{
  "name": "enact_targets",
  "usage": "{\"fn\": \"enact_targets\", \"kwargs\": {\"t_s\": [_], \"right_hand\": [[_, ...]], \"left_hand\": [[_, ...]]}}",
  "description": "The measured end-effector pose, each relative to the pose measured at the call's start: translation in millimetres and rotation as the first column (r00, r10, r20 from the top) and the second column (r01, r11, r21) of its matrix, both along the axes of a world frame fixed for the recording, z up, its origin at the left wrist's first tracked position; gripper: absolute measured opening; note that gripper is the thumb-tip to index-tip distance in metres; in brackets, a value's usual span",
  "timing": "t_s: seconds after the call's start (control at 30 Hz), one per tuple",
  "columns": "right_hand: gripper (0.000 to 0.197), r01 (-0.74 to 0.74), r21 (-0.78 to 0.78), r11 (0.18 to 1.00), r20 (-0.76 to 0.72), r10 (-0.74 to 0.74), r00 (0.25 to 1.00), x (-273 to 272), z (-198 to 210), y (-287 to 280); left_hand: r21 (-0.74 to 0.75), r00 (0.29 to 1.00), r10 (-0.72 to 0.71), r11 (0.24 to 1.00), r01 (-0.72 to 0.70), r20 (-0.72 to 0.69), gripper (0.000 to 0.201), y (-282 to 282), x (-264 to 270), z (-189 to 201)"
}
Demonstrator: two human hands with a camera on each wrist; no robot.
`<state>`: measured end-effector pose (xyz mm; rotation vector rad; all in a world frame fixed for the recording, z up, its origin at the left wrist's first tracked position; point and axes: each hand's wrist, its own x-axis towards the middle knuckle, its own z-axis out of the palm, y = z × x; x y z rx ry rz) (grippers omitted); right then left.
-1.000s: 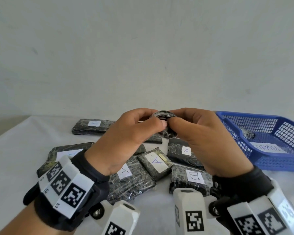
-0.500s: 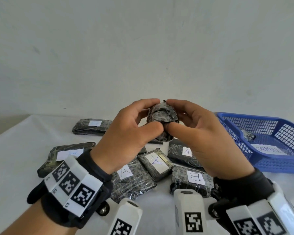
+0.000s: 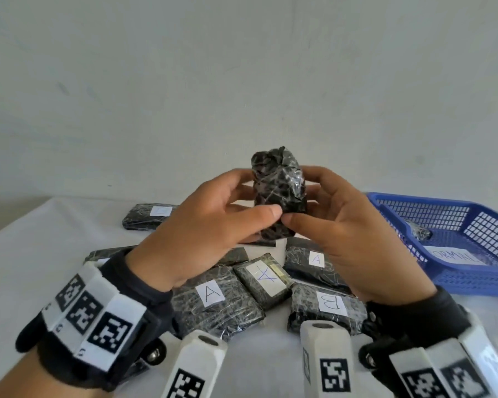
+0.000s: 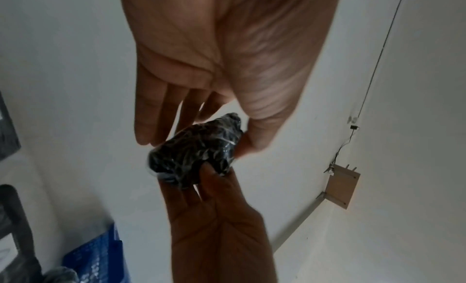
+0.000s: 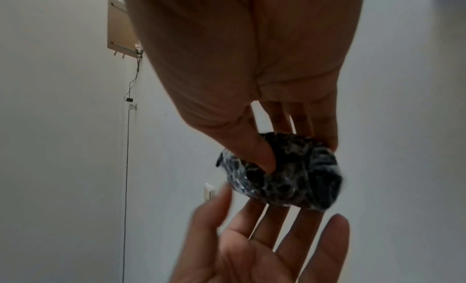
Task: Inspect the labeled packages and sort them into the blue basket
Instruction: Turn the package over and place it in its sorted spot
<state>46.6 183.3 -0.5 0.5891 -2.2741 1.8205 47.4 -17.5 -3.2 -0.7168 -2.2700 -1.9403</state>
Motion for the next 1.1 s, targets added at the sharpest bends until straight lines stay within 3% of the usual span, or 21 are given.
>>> {"fn": "enact_targets", "kwargs": {"t_s": [0.07,0.1,0.17,0.23,0.33,0.43,0.5,0.57,0.73,0.87,1.1], "right_hand": [[0.042,-0.010,0.005,1.000,-0.031,0.011,0.999,1,2,-1],[0.038,-0.035,-0.005,0.999,-0.021,0.035,0.999,2,3,-1],[0.034,-0.087,-0.062,0.994,0.042,0.090,0.995,4,5,-1],[0.045,-0.097,-0.132,0.986,0.096,0.110,0.989,6,6,-1],[0.043,-0.074,-0.200,0.977,0.110,0.098,0.989,7,5,-2],[0.028,-0.085,-0.219,0.972,0.094,0.107,0.990,6,5,-7],[0.026,-0.069,-0.175,0.982,0.047,0.078,0.996,7,4,-12],[0.031,-0.053,-0.127,0.990,0.014,0.056,0.998,10,3,-18],[0.033,-0.110,-0.143,0.984,0.065,0.120,0.991,11,3,-17],[0.032,-0.024,-0.134,0.991,0.069,0.033,0.997,4,0,-14],[0.036,-0.030,-0.133,0.991,0.106,0.044,0.993,0,-4,-15]], "left_hand": [[-0.056,0.984,0.132,0.989,-0.140,-0.118,0.031,2,-1,0],[-0.088,0.969,0.169,0.978,-0.187,-0.183,0.024,2,0,-1],[-0.155,0.941,0.188,0.959,-0.238,-0.283,0.025,4,3,-2],[-0.185,0.931,0.162,0.955,-0.231,-0.327,0.027,5,4,-1],[-0.195,0.972,0.084,0.973,-0.127,-0.219,0.030,5,3,-2],[0.006,0.998,-0.048,0.999,0.048,0.042,0.043,6,3,0],[0.066,0.993,-0.048,0.997,0.041,0.103,0.057,6,2,-3],[0.094,0.998,0.005,0.995,-0.012,0.065,0.065,8,-1,-7],[0.152,0.994,0.105,0.983,-0.102,-0.011,0.058,11,-6,-13],[0.084,0.997,0.069,0.994,-0.070,0.015,0.052,12,-7,-15],[0.021,0.988,0.153,0.988,-0.152,-0.027,0.041,17,-5,-13]]}}
